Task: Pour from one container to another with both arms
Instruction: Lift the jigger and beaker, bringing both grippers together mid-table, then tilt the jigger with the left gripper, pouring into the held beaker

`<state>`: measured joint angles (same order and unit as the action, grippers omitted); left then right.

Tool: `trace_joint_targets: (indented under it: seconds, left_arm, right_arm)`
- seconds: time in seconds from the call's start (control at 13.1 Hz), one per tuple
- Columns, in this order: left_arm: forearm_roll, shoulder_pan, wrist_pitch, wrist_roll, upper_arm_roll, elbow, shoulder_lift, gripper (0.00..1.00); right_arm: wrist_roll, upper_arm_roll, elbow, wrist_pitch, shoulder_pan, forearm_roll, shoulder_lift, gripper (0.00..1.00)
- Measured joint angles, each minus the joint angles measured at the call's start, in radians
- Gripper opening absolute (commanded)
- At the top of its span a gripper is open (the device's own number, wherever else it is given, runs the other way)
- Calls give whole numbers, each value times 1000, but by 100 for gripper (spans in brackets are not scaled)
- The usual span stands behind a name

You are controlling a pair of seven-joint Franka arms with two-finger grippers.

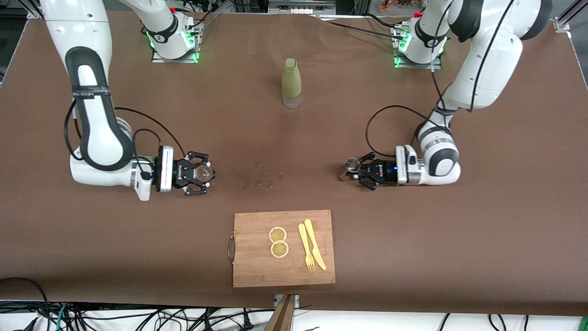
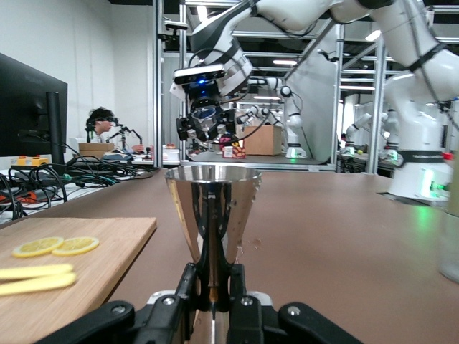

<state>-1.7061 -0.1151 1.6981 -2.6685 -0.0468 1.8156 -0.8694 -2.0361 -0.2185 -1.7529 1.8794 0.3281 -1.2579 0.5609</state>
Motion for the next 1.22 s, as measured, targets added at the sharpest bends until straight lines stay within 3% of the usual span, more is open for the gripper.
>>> trace_joint_targets:
  seconds: [0.38, 0.61, 1.22]
  left_arm:
    - [-154, -65, 186, 14, -132, 3, 0, 0]
    - [-251, -96, 283, 13, -193, 2, 0, 0]
    - [-360, -200, 390, -37, -208, -58, -9, 0]
  right_arm:
    - [103, -113, -44, 107, 205, 0, -36, 12]
    - [194, -126, -48, 203, 298, 8, -38, 12]
    - [436, -172, -50, 337, 484, 168, -67, 12]
